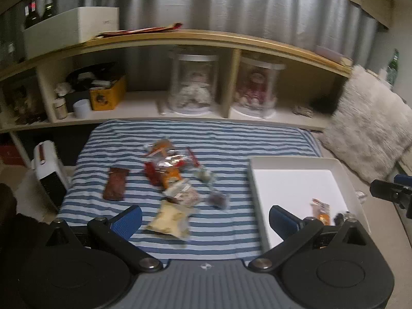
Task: Organize snacks
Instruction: 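Move both open tools back from the tray toward the remaining snacks, then grasp the cream bag with yellow print with the left tool while the right tool grasps the clear candy bag, then carry the cream bag with the left tool while the right tool carries the clear candy bag to the tray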
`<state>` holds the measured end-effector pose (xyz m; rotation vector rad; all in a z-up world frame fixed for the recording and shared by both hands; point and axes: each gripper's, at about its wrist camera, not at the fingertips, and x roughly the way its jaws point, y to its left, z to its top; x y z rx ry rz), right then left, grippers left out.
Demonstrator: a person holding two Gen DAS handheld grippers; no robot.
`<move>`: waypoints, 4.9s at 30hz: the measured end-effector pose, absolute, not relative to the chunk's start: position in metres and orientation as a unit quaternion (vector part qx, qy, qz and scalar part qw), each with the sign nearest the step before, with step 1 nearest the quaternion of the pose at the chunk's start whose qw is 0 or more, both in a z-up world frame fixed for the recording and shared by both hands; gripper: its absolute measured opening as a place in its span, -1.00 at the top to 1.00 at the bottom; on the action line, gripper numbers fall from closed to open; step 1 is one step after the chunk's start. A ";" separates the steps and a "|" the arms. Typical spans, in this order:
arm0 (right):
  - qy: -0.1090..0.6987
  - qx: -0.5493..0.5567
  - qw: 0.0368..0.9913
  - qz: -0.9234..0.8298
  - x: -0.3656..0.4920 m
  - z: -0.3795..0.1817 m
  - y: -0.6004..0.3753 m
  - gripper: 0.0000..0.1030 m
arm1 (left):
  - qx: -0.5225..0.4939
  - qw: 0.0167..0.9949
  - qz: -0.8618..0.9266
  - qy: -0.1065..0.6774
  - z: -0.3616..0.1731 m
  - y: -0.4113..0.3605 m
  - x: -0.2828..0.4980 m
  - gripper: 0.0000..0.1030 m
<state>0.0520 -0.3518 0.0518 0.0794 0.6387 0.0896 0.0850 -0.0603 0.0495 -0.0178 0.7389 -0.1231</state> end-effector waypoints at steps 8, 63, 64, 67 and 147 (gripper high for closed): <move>0.309 0.052 0.944 0.104 0.097 0.048 -0.287 -0.99 | -0.028 0.932 -0.014 0.360 0.036 -0.013 0.105 -1.00; 0.433 0.207 0.874 0.084 0.278 -0.149 -0.219 0.29 | 0.076 0.890 -0.111 0.436 -0.149 -0.022 0.236 -1.00; 0.432 0.205 0.874 0.087 0.277 -0.147 -0.220 0.30 | 0.071 0.889 -0.111 0.437 -0.149 -0.021 0.236 -1.00; 0.429 0.192 0.877 0.100 0.271 -0.139 -0.222 0.32 | 0.049 0.886 -0.118 0.446 -0.150 -0.017 0.237 -0.97; 0.363 0.097 0.921 0.100 0.122 -0.025 -0.321 0.25 | -0.072 0.930 -0.139 0.333 -0.028 -0.083 0.133 -0.13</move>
